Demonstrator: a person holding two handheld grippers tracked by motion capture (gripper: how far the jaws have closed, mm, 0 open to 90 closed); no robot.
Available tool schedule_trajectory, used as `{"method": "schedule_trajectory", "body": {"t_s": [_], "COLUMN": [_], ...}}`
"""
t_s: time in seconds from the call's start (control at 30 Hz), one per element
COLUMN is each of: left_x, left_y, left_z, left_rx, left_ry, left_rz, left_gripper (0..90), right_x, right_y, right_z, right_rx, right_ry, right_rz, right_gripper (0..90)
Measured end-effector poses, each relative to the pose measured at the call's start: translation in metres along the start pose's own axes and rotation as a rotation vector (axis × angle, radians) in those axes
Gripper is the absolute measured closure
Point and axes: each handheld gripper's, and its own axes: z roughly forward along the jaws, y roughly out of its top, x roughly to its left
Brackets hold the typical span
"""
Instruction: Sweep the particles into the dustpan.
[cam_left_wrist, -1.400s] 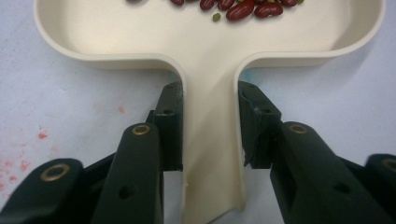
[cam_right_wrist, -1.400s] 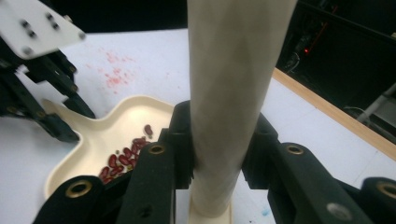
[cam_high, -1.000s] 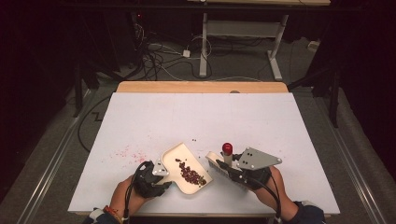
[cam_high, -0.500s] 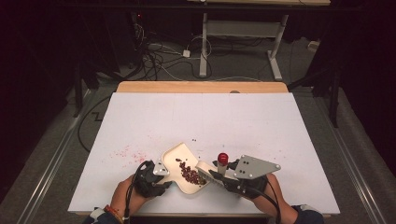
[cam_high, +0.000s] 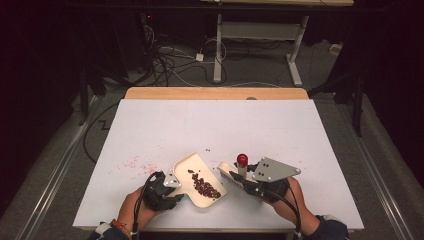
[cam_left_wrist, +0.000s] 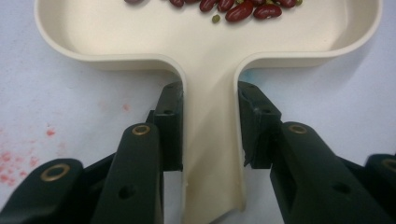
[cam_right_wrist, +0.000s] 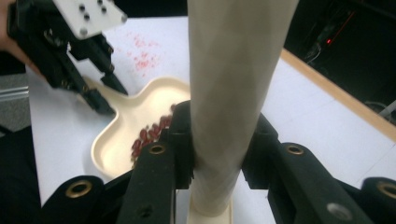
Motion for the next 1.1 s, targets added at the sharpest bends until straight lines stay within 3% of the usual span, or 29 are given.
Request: {"method": "schedule_trajectory", "body": {"t_s": [0.3,0.47,0.53,0.83,0.93,1.1], "left_x": [-0.001,0.0,0.0,0.001,0.002,0.007], "left_y": [-0.001,-0.001,-0.001,-0.002,-0.002,-0.003], "left_z": [-0.005,-0.004,-0.004,-0.002,-0.002,-0.002], "left_rx": [0.018,0.023,0.024,0.022,0.02,0.015], "left_ry": [0.006,0.007,0.008,-0.001,-0.002,-0.006], "left_rz": [0.004,0.007,0.007,0.002,-0.002,-0.021], "left_gripper": [63.4,63.4,63.4,63.4,63.4,63.4], "right_x": [0.001,0.013,0.016,0.003,-0.004,-0.022], "right_y": [-0.005,0.001,0.005,0.006,0.004,0.005], "right_z": [-0.005,0.001,-0.001,-0.011,-0.003,0.019], "right_rx": [0.039,-0.004,-0.039,-0.061,-0.074,-0.073], "right_ry": [0.006,0.089,0.1,0.015,-0.02,-0.093], "right_rz": [0.015,0.034,0.03,0.019,-0.009,0.005], "right_gripper": [70.4,70.5,70.5,70.4,70.4,70.4]}}
